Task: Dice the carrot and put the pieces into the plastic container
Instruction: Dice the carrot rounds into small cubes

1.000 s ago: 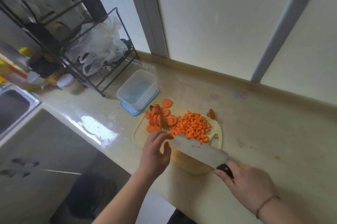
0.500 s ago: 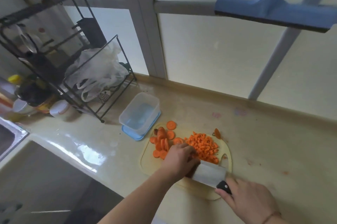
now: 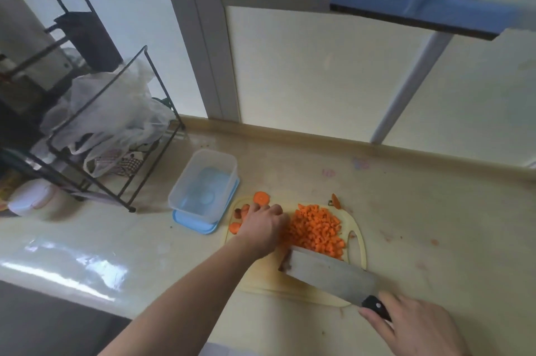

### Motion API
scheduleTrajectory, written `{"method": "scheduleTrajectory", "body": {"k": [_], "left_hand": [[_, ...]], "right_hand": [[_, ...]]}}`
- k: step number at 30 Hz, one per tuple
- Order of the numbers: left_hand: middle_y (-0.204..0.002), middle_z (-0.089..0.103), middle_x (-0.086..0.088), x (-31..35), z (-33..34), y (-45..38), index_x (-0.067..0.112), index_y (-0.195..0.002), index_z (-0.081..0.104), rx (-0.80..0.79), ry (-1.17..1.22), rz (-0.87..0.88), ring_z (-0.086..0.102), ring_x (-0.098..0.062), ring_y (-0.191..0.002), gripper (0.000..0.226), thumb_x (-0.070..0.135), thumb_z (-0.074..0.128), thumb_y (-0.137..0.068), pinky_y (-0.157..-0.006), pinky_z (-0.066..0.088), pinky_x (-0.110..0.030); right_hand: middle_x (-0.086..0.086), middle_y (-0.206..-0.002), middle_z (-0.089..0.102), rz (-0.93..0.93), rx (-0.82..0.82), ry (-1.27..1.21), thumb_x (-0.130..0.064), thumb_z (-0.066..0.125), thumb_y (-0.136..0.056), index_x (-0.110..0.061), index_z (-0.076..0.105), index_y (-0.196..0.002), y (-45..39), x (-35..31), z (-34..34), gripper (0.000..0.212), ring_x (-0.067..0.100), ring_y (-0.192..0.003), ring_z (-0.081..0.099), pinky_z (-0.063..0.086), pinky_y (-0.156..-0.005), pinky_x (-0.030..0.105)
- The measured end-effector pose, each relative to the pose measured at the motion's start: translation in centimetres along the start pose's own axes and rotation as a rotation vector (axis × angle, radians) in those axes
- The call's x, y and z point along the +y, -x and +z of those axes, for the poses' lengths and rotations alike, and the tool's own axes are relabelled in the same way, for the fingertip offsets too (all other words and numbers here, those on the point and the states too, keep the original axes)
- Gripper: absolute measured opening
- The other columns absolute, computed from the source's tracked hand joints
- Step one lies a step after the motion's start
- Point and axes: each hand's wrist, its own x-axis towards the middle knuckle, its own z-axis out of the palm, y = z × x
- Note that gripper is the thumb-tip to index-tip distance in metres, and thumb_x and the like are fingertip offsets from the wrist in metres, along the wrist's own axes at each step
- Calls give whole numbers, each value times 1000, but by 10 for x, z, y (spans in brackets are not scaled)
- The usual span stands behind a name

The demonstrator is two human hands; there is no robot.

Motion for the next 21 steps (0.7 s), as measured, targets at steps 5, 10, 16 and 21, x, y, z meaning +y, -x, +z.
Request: {"method": "scheduleTrajectory", "body": {"k": [5, 10, 16, 21], "left_hand": [[-112, 66, -2, -12, 5, -8, 18, -110, 73, 30, 30, 48, 62, -27, -98, 25, 13, 59, -90, -99, 33, -36], [-69, 61, 1, -12, 15, 0, 17, -72, 68, 64, 77, 140, 61, -25, -66, 13, 4, 68, -74, -83, 49, -38], [-106, 67, -2, -6, 10, 2, 16, -110, 71, 161, 263, 6, 61, -27, -98, 25, 28, 57, -93, -92, 41, -37], [-117, 67, 3, -13, 5, -3, 22, -120, 69, 72, 243, -28, 60, -24, -107, 28, 18, 59, -95, -96, 41, -38]], "right_hand": [[-9, -41, 56, 38, -5, -12, -75, 14, -87, -35, 66, -69, 11, 0, -3, 68, 11, -29, 52, 33, -26, 25], [-15, -42, 57, 62, -23, -37, -76, 12, -87, -37, 66, -69, 15, -3, -2, 69, 7, -31, 52, 32, -27, 23], [-14, -41, 56, 42, -14, -29, -76, 13, -87, -36, 60, -65, 12, -2, 5, 65, 8, -31, 53, 33, -26, 23], [-18, -46, 58, 33, -71, -20, -79, 12, -84, -40, 57, -66, 12, -2, 7, 63, 3, -36, 55, 34, -30, 24]]}}
